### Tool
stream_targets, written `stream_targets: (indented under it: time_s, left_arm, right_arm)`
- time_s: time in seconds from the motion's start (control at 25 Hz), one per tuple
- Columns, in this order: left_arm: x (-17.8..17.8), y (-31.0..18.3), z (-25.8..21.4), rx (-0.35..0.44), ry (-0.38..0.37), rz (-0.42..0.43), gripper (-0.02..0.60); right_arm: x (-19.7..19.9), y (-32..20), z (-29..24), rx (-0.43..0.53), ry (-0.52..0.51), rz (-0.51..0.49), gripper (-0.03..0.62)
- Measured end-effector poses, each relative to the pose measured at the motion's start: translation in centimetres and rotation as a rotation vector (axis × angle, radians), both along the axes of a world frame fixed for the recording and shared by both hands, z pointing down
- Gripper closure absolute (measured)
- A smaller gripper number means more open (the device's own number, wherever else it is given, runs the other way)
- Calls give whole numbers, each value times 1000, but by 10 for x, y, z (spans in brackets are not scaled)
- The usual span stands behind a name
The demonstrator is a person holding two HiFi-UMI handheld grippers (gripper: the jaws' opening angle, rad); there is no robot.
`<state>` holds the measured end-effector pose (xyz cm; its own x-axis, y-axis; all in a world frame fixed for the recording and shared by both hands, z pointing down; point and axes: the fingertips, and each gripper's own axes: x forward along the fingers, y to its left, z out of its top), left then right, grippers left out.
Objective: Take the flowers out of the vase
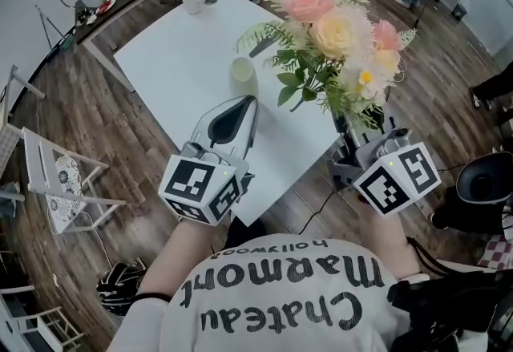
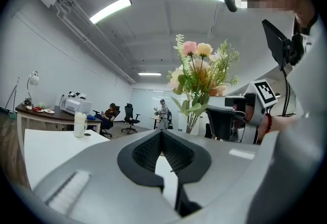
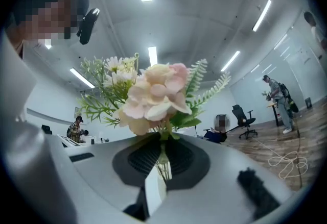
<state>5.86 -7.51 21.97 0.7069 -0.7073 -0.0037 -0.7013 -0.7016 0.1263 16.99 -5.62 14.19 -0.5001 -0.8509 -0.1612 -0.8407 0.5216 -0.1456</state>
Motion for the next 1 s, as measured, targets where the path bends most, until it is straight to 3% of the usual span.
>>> stream_targets:
  time_s: [0.36, 0.68, 1.0]
  left_arm:
    - [22, 82, 32, -29, 21, -107, 577]
    - [14, 109, 26, -88, 22, -186, 577]
    - [18, 126, 16, -133, 8, -177, 577]
  right_arm:
    - [24, 70, 59, -58, 24, -93, 556]
    - [26, 79, 59, -140, 11, -154, 556]
    - [23, 87, 50, -187, 36, -155, 556]
